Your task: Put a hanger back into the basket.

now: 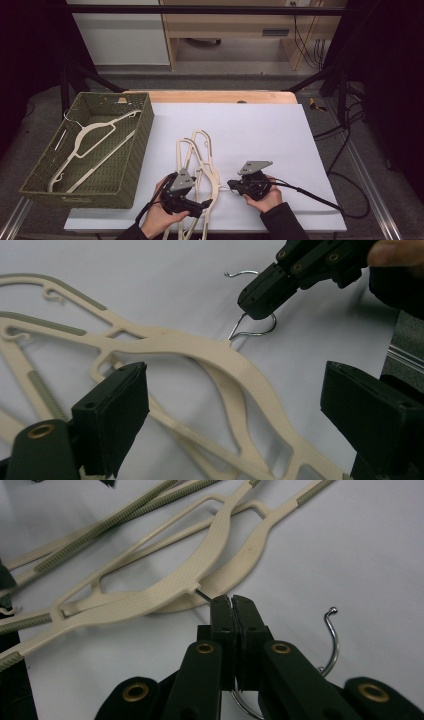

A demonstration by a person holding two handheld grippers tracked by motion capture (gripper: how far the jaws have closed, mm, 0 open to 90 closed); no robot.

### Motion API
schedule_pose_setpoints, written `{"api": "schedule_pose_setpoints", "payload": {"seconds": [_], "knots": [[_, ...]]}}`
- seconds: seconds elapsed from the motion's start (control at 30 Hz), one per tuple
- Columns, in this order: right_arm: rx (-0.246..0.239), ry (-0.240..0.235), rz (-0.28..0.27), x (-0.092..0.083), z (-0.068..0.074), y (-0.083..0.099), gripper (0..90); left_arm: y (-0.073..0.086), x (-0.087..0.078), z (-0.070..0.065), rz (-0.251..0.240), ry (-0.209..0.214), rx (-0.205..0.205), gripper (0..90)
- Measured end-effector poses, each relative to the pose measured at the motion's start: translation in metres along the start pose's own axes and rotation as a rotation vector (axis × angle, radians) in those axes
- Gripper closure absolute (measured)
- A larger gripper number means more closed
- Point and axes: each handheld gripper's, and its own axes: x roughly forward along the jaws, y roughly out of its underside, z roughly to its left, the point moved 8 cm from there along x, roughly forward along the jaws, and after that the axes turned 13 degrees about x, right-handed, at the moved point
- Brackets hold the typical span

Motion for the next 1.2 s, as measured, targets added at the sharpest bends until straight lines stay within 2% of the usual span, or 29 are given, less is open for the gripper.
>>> {"api": "schedule_pose_setpoints", "payload": {"seconds": [0.13,0.17,0.27,0.37,0.5,0.53,0.63,0.67,0.73,0.97,1.07,1.13,1.2], "knots": [[-0.021,-0.003,-0.007,-0.003,0.003,-0.003,89.3,-0.002,0.017,-0.008,0.042,0.011,-0.010,13.6],[-0.027,0.002,-0.009,-0.004,0.003,-0.004,89.3,-0.002,0.017,-0.008,0.042,0.011,-0.010,13.9],[-0.020,-0.001,-0.011,-0.006,0.006,-0.005,89.3,0.000,0.028,-0.015,0.084,0.021,-0.014,17.3],[-0.040,-0.006,-0.010,-0.009,0.005,-0.007,89.3,0.003,0.034,-0.017,0.116,0.015,-0.024,21.8],[-0.044,0.005,-0.018,-0.011,0.008,-0.009,89.3,0.004,0.039,-0.017,0.136,0.020,-0.041,34.2],[-0.053,0.007,-0.017,-0.012,0.009,-0.010,89.3,0.004,0.040,-0.017,0.132,0.012,-0.054,38.1],[-0.059,0.008,-0.023,-0.014,0.010,-0.011,89.3,0.003,0.041,-0.018,0.135,0.014,-0.055,46.2],[-0.063,0.008,-0.026,-0.015,0.011,-0.012,89.3,0.004,0.042,-0.018,0.140,0.011,-0.057,46.2],[-0.062,0.007,-0.027,-0.017,0.012,-0.012,89.3,0.006,0.042,-0.018,0.153,0.016,-0.059,55.2],[-0.075,0.010,-0.029,-0.018,0.012,-0.013,89.1,0.006,0.041,-0.020,0.155,0.017,-0.091,59.9],[-0.075,0.002,-0.052,-0.021,0.015,-0.015,88.2,0.004,0.037,-0.019,0.133,0.011,-0.115,62.1],[-0.085,-0.026,-0.070,-0.026,0.017,-0.018,84.4,0.002,0.034,-0.018,0.124,0.000,-0.128,64.9],[-0.085,-0.052,-0.107,-0.035,0.019,-0.023,75.8,0.002,0.030,-0.016,0.120,-0.017,-0.133,68.0]]}}
